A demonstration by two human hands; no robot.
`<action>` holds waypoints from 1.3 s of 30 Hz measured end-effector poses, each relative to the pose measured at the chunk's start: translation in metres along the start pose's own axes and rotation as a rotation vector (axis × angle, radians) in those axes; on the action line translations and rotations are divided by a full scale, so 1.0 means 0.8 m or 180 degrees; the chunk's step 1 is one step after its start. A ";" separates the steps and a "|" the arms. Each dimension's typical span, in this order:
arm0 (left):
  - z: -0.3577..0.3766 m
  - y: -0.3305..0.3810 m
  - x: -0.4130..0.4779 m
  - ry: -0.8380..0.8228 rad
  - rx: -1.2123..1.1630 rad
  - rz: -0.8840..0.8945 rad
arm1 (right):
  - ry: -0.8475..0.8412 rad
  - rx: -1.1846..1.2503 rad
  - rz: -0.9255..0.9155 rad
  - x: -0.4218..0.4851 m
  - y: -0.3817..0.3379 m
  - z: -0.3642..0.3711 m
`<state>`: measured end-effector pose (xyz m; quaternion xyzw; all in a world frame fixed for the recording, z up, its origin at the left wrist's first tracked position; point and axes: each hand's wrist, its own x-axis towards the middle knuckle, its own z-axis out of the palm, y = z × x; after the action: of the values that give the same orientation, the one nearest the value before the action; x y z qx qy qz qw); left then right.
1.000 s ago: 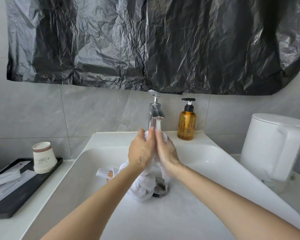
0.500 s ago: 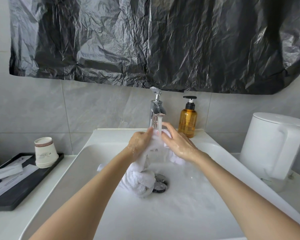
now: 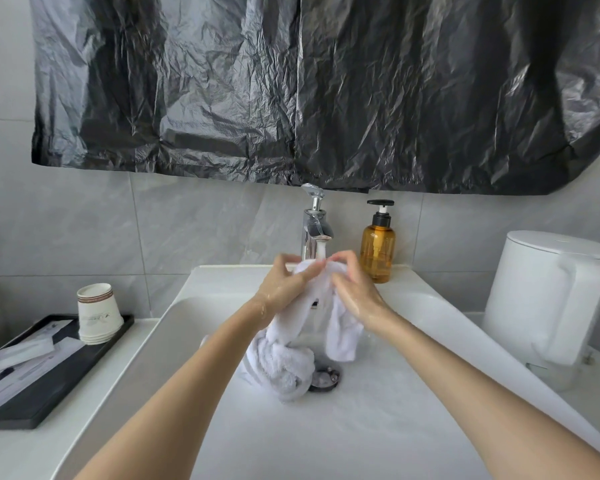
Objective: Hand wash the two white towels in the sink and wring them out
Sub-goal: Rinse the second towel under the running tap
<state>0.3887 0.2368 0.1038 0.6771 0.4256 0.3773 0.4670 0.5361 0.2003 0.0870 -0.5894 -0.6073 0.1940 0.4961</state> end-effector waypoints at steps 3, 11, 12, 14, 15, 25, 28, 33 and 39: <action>0.006 -0.003 -0.004 -0.0616 0.0461 0.0382 | 0.0487 0.0891 0.0633 0.010 -0.006 -0.018; 0.013 -0.016 0.003 0.0015 0.1066 0.0980 | 0.0451 0.1239 0.1058 0.014 -0.004 -0.028; 0.008 -0.012 0.003 0.0122 0.0933 0.0901 | 0.0466 0.0955 0.0942 0.013 -0.004 -0.028; -0.001 -0.013 0.004 0.0388 0.0601 0.0825 | 0.0331 0.0411 0.0697 0.011 -0.003 -0.030; -0.005 -0.012 0.002 0.0493 0.0232 0.0741 | 0.0261 0.0222 0.0599 0.009 -0.005 -0.030; 0.023 -0.006 0.000 -0.0219 -0.0413 0.0321 | 0.0277 0.1001 0.0436 -0.005 -0.008 0.026; 0.039 -0.017 -0.002 0.0464 -0.0114 0.0625 | 0.0569 0.0377 0.0475 -0.015 -0.008 0.041; 0.037 -0.017 0.001 0.0882 0.0200 0.0579 | 0.0664 -0.0108 0.0399 -0.005 -0.010 0.052; 0.031 -0.015 0.009 0.0745 0.0620 0.0498 | 0.0286 -0.0952 -0.0787 -0.013 -0.008 0.028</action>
<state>0.4112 0.2379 0.0859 0.7017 0.4576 0.4458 0.3156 0.5125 0.1974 0.0785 -0.5855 -0.6744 0.0127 0.4497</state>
